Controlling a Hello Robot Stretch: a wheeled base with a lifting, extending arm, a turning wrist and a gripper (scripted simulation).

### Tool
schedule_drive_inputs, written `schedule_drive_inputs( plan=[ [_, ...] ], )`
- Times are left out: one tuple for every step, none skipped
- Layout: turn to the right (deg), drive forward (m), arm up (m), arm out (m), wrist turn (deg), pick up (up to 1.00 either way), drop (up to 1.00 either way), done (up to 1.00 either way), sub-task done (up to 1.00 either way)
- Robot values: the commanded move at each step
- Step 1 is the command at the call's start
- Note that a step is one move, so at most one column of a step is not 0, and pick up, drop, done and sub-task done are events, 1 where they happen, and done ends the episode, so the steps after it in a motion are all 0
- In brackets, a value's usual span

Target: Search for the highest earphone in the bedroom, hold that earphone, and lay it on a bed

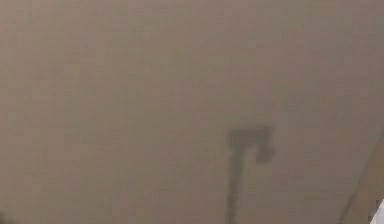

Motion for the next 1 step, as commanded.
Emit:
schedule_drive_inputs(
  plan=[
    [27.0, 0.00, 0.00, 0.00, 0.0, 0.00, 0.00, 0.00, 0.00]
  ],
)
